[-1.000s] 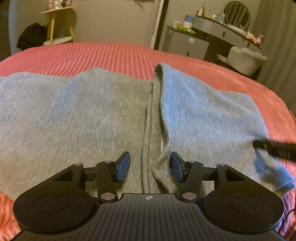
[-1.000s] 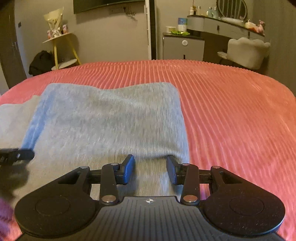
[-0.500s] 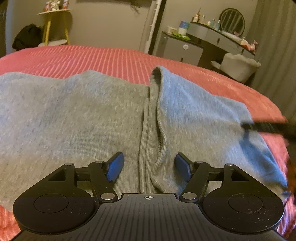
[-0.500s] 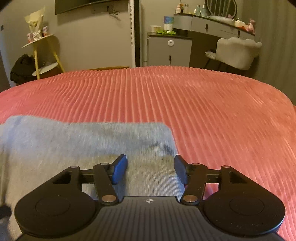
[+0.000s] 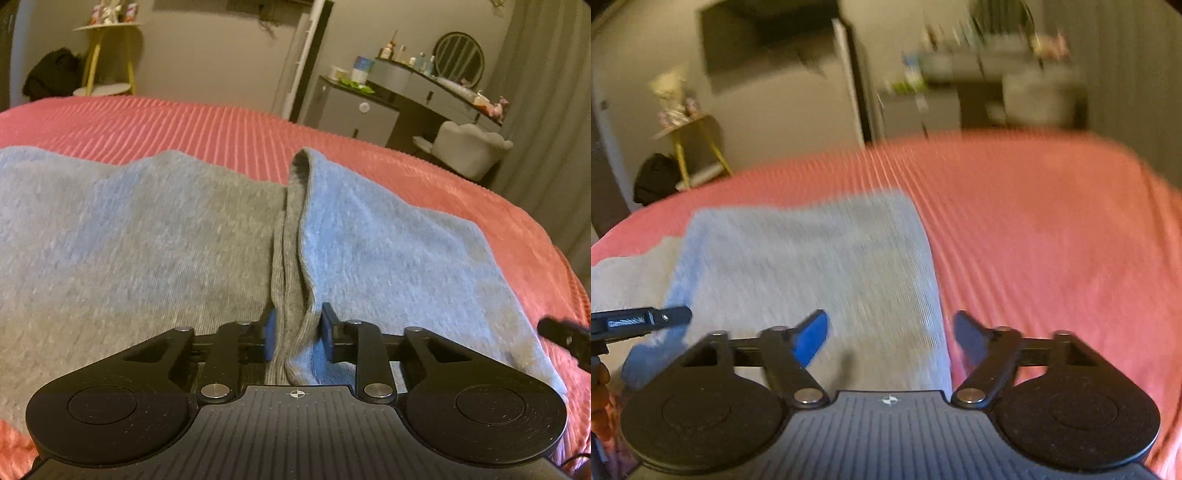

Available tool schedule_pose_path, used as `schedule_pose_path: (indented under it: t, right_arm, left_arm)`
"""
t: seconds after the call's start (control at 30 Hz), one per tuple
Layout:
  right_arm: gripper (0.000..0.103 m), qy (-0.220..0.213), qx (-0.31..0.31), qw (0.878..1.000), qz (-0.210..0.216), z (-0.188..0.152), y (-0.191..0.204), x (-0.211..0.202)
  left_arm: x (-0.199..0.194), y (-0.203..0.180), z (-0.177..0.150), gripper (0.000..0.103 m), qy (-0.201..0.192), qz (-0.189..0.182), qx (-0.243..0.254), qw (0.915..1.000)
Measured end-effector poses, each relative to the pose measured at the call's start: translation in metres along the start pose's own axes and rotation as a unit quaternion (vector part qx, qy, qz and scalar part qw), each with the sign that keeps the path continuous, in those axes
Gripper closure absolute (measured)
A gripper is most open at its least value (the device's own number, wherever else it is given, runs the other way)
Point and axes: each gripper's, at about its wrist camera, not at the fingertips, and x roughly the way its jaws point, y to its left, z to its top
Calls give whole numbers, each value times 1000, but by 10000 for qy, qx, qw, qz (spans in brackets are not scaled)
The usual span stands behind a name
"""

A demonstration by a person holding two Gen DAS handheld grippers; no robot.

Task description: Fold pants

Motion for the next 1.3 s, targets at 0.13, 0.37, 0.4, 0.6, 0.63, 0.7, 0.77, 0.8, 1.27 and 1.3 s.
schedule_pose_path:
  t: [0.13, 0.37, 0.4, 0.6, 0.63, 0.7, 0.77, 0.8, 1.27, 1.3]
  right_arm:
    - [55, -455, -799, 9944, -531, 3, 21, -1]
    - [41, -455, -709, 9963, 138, 22, 24, 12]
    - [41, -300, -574, 9974, 323, 22, 21, 16]
    - [38, 668, -624, 9956, 187, 9, 23, 51]
    - [37, 672, -674, 9953, 167, 9, 24, 51]
    - [29, 670, -781, 9946, 137, 11, 29, 52]
    - [26, 650, -944, 9934, 17, 8, 35, 52]
    - [26, 642, -978, 9931, 8, 6, 36, 52]
    - [22, 570, -630, 9950, 521, 2, 36, 40]
    - [22, 643, -720, 9943, 455, 1, 38, 43]
  left_arm:
    - [1, 3, 1, 79, 31, -52, -34, 10000]
    - [9, 8, 3, 69, 140, -37, -169, 9998]
    - [10, 9, 4, 69, 157, -61, -212, 9996]
    - [11, 8, 5, 78, 84, -113, -98, 9999]
    - [11, 8, 5, 80, 61, -125, -77, 9999]
    - [10, 8, 6, 82, 36, -152, -60, 9999]
    - [8, 9, 6, 84, 1, -197, -88, 9998]
    - [6, 9, 7, 85, -25, -225, -103, 9997]
    - [-23, 39, 25, 87, -331, -58, -399, 9986]
    - [-18, 37, 24, 86, -248, 163, -287, 9991]
